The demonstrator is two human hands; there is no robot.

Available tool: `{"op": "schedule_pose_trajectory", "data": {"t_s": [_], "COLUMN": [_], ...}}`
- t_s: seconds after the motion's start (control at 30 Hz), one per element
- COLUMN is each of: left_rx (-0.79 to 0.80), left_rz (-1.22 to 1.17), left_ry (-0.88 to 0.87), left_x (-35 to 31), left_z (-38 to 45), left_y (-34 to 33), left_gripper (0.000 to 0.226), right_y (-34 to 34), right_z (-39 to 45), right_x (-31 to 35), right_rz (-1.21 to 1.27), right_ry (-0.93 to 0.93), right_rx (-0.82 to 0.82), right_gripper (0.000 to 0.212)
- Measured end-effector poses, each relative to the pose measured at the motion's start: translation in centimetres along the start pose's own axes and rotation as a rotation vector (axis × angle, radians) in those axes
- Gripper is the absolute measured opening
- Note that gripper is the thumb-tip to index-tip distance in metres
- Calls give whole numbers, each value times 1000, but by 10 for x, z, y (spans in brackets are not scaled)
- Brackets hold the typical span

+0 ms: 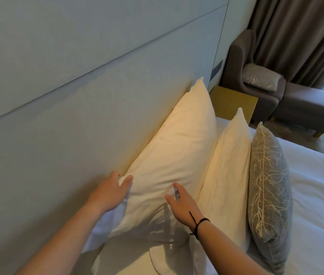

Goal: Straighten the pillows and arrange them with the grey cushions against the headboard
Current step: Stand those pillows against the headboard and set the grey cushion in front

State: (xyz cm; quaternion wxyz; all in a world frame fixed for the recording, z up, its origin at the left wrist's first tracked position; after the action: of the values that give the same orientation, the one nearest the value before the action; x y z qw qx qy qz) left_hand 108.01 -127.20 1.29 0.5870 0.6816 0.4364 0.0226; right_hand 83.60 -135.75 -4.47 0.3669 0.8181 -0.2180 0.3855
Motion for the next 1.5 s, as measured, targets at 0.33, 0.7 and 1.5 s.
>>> {"op": "schedule_pose_trajectory", "data": {"t_s": [0.33, 0.7, 1.5], "left_rx": [37, -70, -445], "left_rz": [-23, 596, 849], "left_ry": [-142, -337, -834], "left_x": [-93, -132, -362], "left_z": [79, 92, 275], "left_y": [-7, -5, -3], "left_gripper": [25, 13, 30], "right_y": [26, 57, 104], "right_z": [24, 54, 159], "right_x": [-6, -8, -11], "right_rz": [109, 232, 210], "right_ry": [-14, -18, -50], "right_rx": [-172, -262, -382], "right_gripper": [63, 63, 63]}}
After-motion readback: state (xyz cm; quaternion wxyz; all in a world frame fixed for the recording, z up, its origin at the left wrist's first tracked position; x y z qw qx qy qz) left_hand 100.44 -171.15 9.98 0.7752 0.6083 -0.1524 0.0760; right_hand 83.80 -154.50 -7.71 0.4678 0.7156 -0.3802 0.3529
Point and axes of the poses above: each hand's wrist, its own z-axis towards the middle knuckle, its own y-axis out of the back of the hand, x = y × z, the point moved 10 cm from there along z, towards the middle knuckle, and after that the axes turned 3 degrees about -z, right-handed, at the moved point
